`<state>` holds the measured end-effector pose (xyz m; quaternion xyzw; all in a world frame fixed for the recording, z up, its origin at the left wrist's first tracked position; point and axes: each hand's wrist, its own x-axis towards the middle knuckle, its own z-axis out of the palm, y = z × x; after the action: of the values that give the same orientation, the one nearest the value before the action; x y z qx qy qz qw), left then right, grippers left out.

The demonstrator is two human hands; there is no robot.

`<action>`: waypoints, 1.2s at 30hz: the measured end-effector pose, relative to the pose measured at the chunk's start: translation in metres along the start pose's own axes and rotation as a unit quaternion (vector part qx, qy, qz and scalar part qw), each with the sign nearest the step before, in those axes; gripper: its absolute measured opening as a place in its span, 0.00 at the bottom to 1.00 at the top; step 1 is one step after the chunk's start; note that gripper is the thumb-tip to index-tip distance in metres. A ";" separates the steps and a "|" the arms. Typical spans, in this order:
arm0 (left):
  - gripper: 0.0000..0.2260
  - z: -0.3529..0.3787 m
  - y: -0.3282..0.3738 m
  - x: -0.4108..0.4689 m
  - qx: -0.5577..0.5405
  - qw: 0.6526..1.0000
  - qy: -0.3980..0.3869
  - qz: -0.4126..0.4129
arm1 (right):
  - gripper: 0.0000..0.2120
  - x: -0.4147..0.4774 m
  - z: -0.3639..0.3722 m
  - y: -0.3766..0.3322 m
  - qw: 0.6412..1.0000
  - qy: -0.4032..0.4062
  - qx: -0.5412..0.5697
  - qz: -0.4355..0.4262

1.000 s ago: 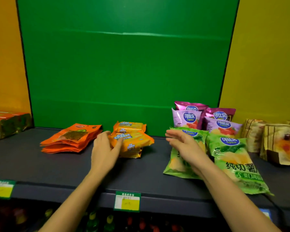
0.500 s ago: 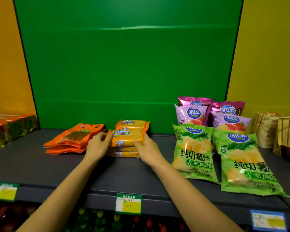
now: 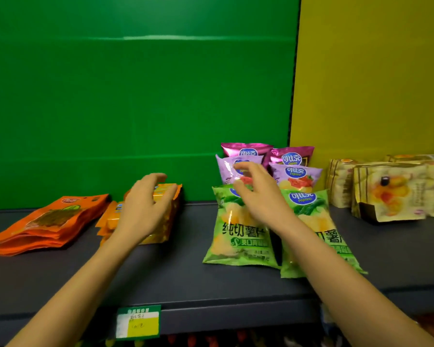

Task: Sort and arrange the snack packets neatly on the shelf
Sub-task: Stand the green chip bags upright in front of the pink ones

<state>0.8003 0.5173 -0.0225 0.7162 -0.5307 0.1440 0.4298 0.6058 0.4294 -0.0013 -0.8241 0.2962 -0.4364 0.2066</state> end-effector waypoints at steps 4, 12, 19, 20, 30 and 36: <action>0.27 0.038 0.040 -0.010 -0.170 0.981 -0.080 -0.055 | 0.20 -0.012 -0.065 0.047 0.996 0.059 -0.063 0.035; 0.34 0.090 0.063 -0.032 -0.363 0.875 -0.228 -0.224 | 0.52 -0.053 -0.096 0.110 0.942 -0.054 0.186 0.273; 0.31 0.098 0.068 -0.032 -0.399 0.869 -0.209 -0.205 | 0.25 -0.050 -0.092 0.134 0.917 -0.103 0.266 0.279; 0.30 0.101 0.068 -0.031 -0.396 0.876 -0.177 -0.209 | 0.24 -0.049 -0.092 0.136 0.919 -0.092 0.275 0.267; 0.39 0.132 0.071 -0.010 -0.427 0.867 -0.099 -0.236 | 0.49 -0.028 -0.064 0.146 0.944 0.009 0.258 0.204; 0.44 0.141 0.039 0.005 -0.425 0.854 -0.198 -0.226 | 0.49 -0.018 -0.064 0.161 0.908 -0.033 0.349 0.232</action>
<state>0.7324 0.4032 -0.0841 0.5774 -0.4377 -0.3413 0.5988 0.4941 0.3174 -0.0738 -0.6215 0.3012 -0.4242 0.5857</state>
